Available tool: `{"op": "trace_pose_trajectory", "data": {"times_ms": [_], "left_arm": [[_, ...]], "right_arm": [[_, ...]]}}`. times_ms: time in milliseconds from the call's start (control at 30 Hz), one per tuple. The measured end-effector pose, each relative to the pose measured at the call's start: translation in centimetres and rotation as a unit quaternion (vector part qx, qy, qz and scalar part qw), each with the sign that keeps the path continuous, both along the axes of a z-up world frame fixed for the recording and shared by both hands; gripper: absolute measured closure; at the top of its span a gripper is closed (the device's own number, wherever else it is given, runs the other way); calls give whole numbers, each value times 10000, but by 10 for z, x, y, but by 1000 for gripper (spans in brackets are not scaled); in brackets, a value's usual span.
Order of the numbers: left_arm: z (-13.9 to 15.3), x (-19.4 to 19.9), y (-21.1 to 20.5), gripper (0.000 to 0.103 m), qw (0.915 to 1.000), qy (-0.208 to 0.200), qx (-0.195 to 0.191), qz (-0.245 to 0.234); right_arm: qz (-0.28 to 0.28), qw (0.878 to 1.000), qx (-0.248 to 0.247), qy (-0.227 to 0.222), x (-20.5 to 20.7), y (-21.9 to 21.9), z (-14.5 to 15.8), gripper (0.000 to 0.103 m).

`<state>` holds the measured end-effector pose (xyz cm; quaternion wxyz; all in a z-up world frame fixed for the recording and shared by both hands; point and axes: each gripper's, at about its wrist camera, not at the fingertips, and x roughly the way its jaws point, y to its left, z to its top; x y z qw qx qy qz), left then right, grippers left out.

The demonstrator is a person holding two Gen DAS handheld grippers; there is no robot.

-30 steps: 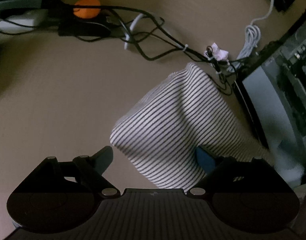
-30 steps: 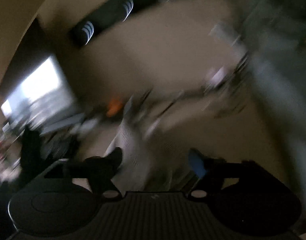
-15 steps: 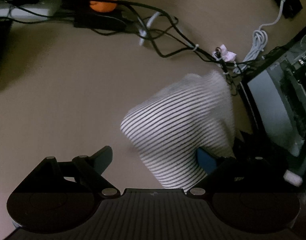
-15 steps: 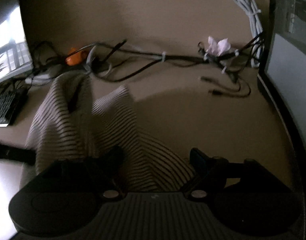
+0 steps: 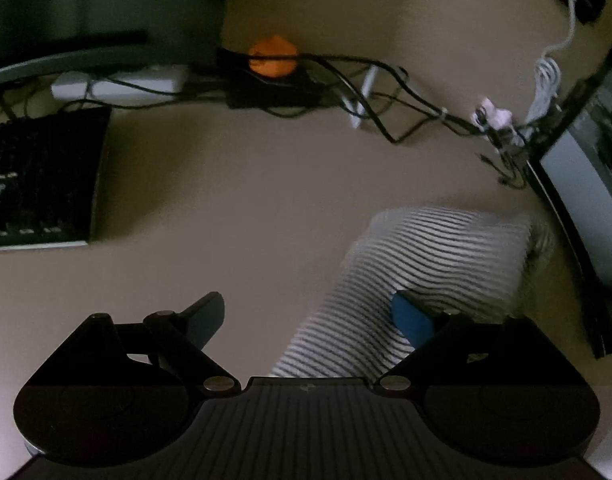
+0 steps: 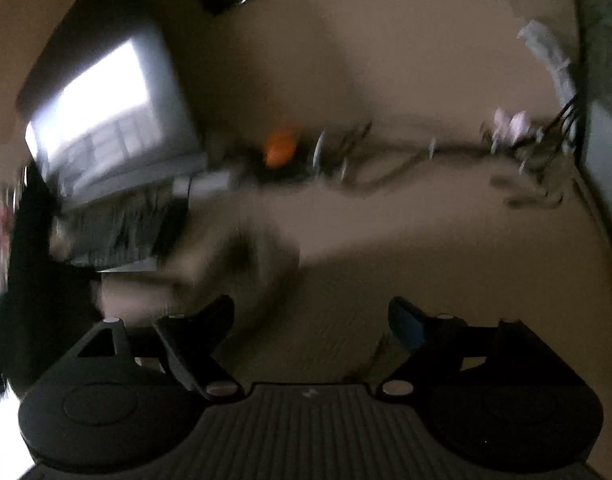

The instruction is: Fold clothes

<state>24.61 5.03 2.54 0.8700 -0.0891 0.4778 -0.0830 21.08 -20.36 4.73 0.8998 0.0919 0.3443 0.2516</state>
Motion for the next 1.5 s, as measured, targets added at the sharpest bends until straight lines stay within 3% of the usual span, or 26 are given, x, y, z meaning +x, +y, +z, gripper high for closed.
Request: {"op": "trace_pose_trajectory", "data": {"times_ms": [133, 333, 600, 733, 767, 800, 833, 933, 1067, 1167, 1267, 1367, 1500], "left_arm": [[-3, -9, -26, 9, 9998, -118, 116, -116], [14, -27, -25, 9, 9989, -368, 264, -142], [15, -34, -39, 9, 9982, -397, 403, -210], [18, -38, -38, 9, 9982, -429, 378, -202], [20, -40, -38, 9, 9981, -456, 353, -230], [24, -45, -39, 9, 9977, -509, 309, -312], [29, -51, -41, 9, 9968, -593, 295, -442], [40, -77, -51, 8, 9906, -856, 438, -977], [31, -105, -74, 7, 9788, -1049, 1181, -1303], [18, -109, -84, 7, 9717, -1288, 1642, -1108], [6, -103, -83, 7, 9698, -1431, 1792, -825], [0, -104, -91, 6, 9630, -1590, 1994, -870], [-14, -113, -99, 6, 9435, -1821, 2567, -1040]], "right_arm": [[155, 9996, -33, -231, 22, 17, 4, 18], [361, 9962, 541, 571, 38, 20, -12, 18], [450, 9874, 404, 1461, 54, 43, -49, 18], [597, 9849, 481, 1553, 52, 48, -51, 18], [666, 9845, 492, 1549, 52, 50, -50, 21], [773, 9841, 488, 1523, 51, 52, -48, 33], [847, 9838, 483, 1506, 52, 54, -46, 38], [867, 9824, 564, 1553, 56, 58, -42, 47], [762, 9777, 849, 1766, 64, 54, -38, 55], [766, 9777, 904, 1736, 67, 56, -33, 58], [781, 9792, 813, 1687, 68, 61, -30, 58], [739, 9793, 785, 1714, 69, 64, -29, 58], [694, 9782, 880, 1748, 72, 64, -25, 58]]}}
